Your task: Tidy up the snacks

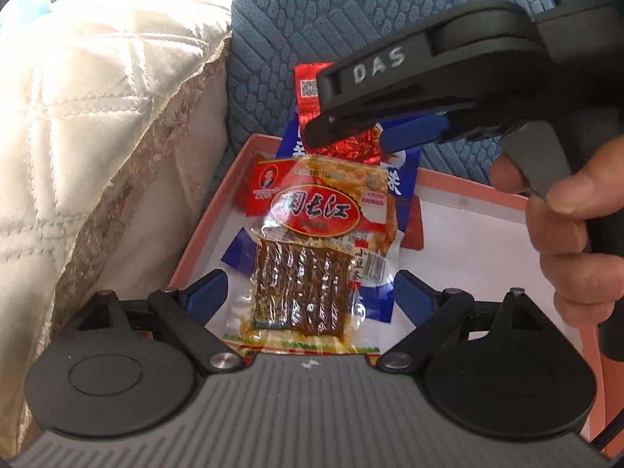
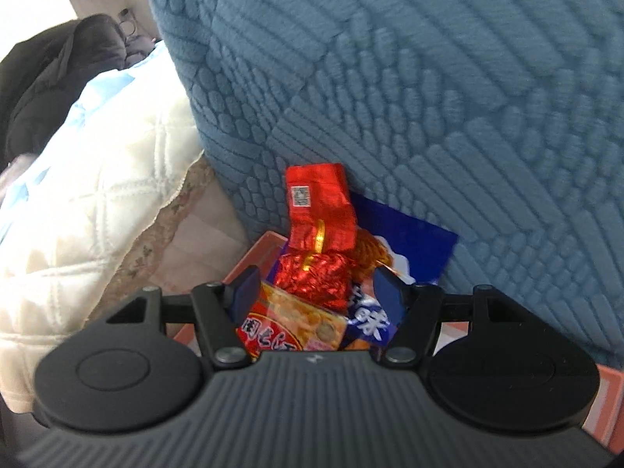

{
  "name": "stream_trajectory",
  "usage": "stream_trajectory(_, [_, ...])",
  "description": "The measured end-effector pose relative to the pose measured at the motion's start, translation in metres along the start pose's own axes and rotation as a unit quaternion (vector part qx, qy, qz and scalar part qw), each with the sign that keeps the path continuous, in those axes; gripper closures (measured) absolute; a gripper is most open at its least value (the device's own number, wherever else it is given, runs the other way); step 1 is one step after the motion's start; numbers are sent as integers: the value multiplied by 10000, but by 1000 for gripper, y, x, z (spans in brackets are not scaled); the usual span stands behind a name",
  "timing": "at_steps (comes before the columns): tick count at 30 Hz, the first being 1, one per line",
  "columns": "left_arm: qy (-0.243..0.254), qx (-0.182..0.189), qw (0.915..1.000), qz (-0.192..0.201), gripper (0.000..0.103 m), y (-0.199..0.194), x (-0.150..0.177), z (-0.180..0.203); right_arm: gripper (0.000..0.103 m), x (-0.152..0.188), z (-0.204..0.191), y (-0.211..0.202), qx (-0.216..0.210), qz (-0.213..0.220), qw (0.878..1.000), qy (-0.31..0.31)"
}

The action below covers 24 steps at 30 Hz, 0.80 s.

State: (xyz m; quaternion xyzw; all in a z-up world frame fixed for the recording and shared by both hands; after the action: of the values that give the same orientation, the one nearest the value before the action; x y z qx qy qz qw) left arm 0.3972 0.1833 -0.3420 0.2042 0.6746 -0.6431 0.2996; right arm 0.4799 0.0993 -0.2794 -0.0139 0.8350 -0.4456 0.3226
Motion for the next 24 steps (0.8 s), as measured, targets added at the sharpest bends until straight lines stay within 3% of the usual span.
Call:
stream_trajectory(10, [-122,-22,9999,-87,10,9,6,-2,41,5,-10,20,212,-86,9988,-437])
stream_trajectory(15, [-27,-227,9997,-65,11,14,7,-1,42,5,-15,25,195,-73,9984,-527])
stream_trajectory(18, [22,-325,9995,-59,12,19,8,3,58,5,-23,26,86,-49,9977,-665])
stream_trajectory(24, [-66,-454,9989,-59,27,16,8,0,62,2,-23,21,74,-16,9978,-655])
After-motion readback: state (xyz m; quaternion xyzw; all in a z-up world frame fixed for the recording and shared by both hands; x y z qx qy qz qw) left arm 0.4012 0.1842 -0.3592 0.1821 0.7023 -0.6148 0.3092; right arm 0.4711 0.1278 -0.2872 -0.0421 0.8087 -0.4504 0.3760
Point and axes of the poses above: each gripper's, at about its wrist camera, not at the fingertips, and y roughly the way its jaws point, z to its right, x to its underside, the point moved 9 cm from there along y, roughly the way its jaws point, and after that the axes turned 5 degrees about y, right-handed, at the moved point
